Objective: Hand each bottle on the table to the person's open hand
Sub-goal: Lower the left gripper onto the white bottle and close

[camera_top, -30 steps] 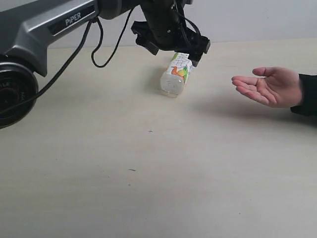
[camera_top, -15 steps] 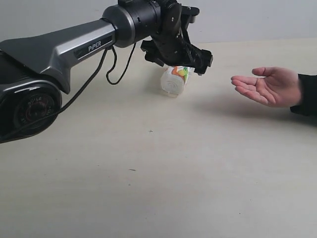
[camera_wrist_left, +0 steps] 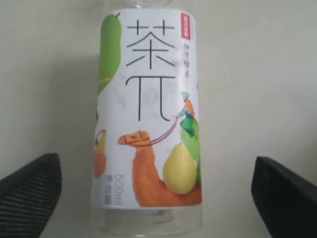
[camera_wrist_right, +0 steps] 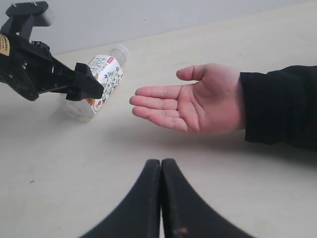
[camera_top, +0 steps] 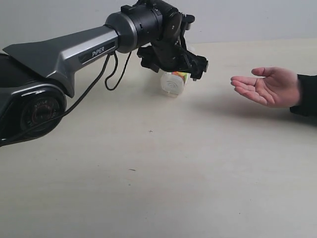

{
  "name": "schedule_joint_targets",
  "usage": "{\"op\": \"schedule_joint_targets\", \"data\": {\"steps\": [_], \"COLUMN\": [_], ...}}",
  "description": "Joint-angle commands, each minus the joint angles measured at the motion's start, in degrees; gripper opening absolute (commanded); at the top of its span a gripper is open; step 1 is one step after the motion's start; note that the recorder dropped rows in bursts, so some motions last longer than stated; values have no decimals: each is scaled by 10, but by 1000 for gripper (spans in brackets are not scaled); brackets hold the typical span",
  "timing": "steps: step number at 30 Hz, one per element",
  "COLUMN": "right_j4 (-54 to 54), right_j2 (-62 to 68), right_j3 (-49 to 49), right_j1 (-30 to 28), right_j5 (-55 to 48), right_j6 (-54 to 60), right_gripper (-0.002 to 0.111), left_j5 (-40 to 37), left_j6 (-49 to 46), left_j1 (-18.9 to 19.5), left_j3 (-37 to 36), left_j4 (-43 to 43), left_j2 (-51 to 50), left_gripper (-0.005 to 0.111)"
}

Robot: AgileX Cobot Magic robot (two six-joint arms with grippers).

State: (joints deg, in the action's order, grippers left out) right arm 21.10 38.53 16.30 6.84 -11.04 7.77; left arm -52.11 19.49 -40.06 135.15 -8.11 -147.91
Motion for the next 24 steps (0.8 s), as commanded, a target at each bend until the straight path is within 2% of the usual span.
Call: {"op": "schedule_joint_targets", "data": {"steps": [1, 17, 19, 21, 23, 24], "right_j4": [-1, 13, 13, 13, 13, 13], "right_j2": [-5, -5, -5, -5, -5, -5], "right_j3": [-3, -3, -3, -3, -3, -3], "right_j1": [-3, -3, -3, -3, -3, -3], "right_j5": [1, -5, -6, -7, -7, -7], "right_j6": [-4, -3, -3, -3, -3, -3], "right_gripper": [0, 0, 0, 0, 0, 0], "left_j5": [15, 42, 42, 43, 43, 42], "left_j6": [13, 35, 35, 35, 35, 35], "left_j1": [1, 0, 0, 0, 0, 0], "left_j3": [3, 3, 3, 3, 3, 3], "left_j4": [8, -11, -12, -12, -12, -12], "left_j2": [-16, -41, -41, -41, -41, -41], "left_gripper": [101, 101, 95, 75, 47, 30]}}
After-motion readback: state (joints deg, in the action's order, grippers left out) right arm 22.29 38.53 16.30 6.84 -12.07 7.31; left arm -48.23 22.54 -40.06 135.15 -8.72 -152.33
